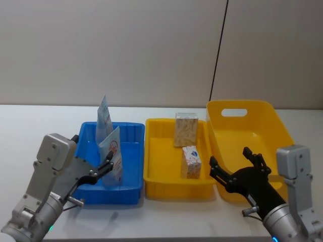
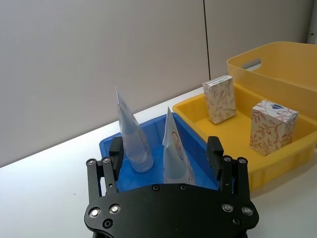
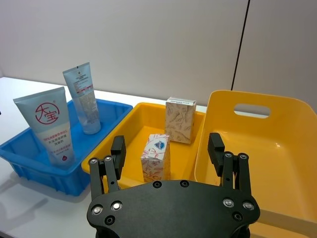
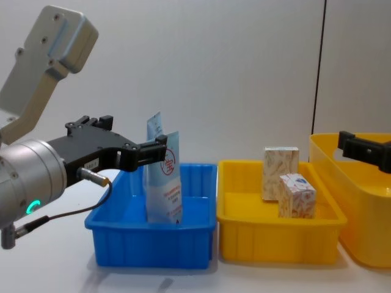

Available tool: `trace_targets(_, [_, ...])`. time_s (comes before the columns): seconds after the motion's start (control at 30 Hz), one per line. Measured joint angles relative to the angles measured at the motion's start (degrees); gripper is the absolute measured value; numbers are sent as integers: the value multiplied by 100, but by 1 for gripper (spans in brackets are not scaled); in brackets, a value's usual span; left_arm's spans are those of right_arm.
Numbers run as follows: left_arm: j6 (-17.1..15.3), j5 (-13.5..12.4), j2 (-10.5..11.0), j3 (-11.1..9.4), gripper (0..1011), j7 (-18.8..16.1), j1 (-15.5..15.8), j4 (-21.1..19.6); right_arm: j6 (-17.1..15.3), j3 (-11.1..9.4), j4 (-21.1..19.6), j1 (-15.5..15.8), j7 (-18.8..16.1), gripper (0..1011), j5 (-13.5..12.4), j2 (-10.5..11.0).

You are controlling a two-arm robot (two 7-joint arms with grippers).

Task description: Bimanual collaborative sorting of washing and personal care products

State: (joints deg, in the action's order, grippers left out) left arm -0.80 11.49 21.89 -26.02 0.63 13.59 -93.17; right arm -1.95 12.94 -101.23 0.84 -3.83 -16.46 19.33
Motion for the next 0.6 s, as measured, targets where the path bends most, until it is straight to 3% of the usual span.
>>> trace_targets(0.27, [-13, 49, -3, 16, 1002, 77, 7, 9, 0, 0, 0, 0, 0, 1003, 0, 0])
trace_targets(0.6, [-82, 523, -17, 133, 1001, 551, 22, 136, 0, 0, 0, 0, 0, 1003, 0, 0])
